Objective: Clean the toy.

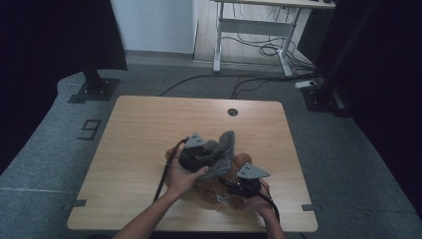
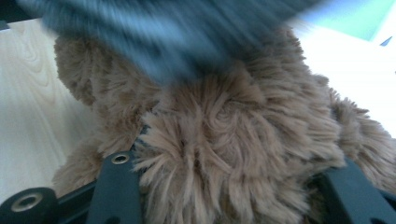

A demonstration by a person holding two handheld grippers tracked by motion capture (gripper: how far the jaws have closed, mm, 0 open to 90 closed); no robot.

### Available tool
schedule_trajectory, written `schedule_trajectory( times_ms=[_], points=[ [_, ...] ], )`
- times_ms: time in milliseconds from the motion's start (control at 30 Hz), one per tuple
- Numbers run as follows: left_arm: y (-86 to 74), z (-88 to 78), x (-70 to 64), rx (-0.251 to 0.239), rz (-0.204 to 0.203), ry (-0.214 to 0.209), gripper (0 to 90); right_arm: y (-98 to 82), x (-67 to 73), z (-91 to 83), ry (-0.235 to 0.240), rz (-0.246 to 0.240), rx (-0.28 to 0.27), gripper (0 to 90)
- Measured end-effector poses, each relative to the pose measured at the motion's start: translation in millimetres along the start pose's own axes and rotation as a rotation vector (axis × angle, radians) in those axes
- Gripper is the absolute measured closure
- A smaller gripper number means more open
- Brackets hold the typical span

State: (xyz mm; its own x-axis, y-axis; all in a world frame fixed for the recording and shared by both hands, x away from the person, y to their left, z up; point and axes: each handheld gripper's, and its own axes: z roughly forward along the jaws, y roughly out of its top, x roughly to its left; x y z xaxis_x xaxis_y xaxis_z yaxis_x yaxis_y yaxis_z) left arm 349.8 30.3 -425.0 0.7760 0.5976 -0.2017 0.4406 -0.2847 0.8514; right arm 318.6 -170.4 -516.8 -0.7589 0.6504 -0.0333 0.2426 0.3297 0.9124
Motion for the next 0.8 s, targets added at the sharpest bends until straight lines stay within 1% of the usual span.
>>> schedule_trajectory(
  times_ms=[33,67,100,133,167,200,267,333,367,433,500,600,700,800],
  points=[
    [0.7,11.6,-8.0,0.02,0.013,0.001,77.3,-0.4,0.2,0.6,-0.004,0.0,-0.006,48.3],
    [-0.5,18.3,-11.1,0.033,0.019,0.002,77.3,-0.9,0.4,0.8,-0.009,-0.002,-0.011,48.4],
    [-4.5,28.3,-13.9,0.055,0.023,0.01,77.4,-1.3,0.6,0.7,-0.015,-0.004,-0.012,48.4],
    [-7.8,32.9,-14.1,0.061,0.024,0.016,77.4,-1.9,0.7,0.9,-0.022,-0.006,-0.015,48.5],
    [-14.3,36.1,-11.1,0.057,0.018,0.015,77.4,-2.4,0.2,1.2,-0.022,-0.005,-0.014,48.7],
    [-17.0,34.6,-7.4,0.049,-0.002,0.005,77.6,-4.3,-0.9,1.2,-0.022,-0.004,-0.011,48.9],
    [-19.3,29.3,-1.0,0.04,-0.028,0.004,77.7,-6.7,-1.5,1.4,-0.017,-0.003,-0.02,49.0],
    [-21.7,19.2,10.0,0.03,-0.049,0.021,77.7,-6.3,-0.6,1.6,-0.024,-0.012,-0.019,49.2],
    [-22.8,15.5,13.8,0.025,-0.053,0.032,77.7,-6.1,0.3,1.8,-0.027,-0.014,-0.018,49.1],
    [-28.7,5.0,26.4,0.016,-0.058,0.081,77.8,-6.4,0.3,1.4,-0.026,-0.01,-0.018,49.3],
    [-36.0,-3.3,39.1,0.009,-0.104,0.071,77.8,-7.2,0.2,1.6,-0.026,-0.004,-0.023,49.3],
    [-44.2,-18.3,51.1,-0.013,-0.121,0.089,77.9,-7.4,0.6,1.6,-0.028,0.001,-0.022,49.5],
    [-49.8,-35.1,62.3,-0.046,-0.122,0.127,77.8,-8.7,0.0,1.0,-0.023,0.018,-0.023,49.8],
    [-53.8,-49.5,74.0,-0.073,-0.159,0.129,77.8,-9.5,0.1,0.9,-0.021,0.026,-0.026,49.8]
  ],
)
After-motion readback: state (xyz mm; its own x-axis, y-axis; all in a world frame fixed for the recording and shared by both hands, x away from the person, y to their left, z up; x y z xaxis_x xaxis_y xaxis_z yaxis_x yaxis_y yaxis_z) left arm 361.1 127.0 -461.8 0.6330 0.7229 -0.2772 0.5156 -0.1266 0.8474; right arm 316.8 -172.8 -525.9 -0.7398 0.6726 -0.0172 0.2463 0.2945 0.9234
